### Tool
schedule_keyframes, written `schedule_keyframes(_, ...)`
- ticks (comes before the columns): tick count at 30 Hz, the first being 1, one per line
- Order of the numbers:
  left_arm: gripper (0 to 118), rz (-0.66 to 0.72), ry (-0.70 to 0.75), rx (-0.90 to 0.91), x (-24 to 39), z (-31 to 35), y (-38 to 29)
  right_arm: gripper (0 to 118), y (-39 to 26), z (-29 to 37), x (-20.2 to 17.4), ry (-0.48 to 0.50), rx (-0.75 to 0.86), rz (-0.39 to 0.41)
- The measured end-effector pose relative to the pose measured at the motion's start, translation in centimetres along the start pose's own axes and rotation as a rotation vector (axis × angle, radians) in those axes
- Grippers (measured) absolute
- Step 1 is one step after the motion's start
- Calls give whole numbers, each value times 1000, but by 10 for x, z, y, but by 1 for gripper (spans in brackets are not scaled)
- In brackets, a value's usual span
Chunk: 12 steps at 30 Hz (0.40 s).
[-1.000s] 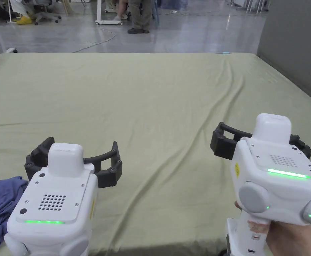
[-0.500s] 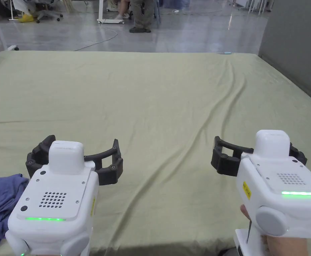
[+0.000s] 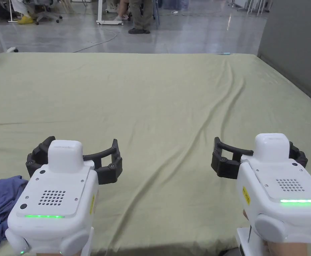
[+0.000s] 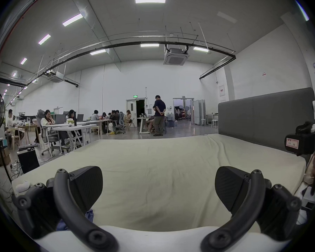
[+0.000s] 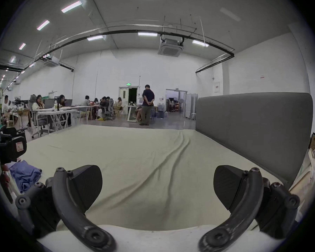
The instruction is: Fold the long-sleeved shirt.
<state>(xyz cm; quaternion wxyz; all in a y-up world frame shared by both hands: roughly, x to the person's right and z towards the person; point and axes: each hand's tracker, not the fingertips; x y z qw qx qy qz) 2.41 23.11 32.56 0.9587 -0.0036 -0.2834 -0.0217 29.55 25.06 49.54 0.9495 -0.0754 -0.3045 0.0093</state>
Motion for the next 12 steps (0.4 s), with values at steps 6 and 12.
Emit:
schedule_keyframes(6,118,-7,-7,5,2,0,1,118,3,2,3,19,8,-33)
schedule_keyframes(12,118,10,-2,-15,3,-2,3,118,4,2,4,5,23,-26)
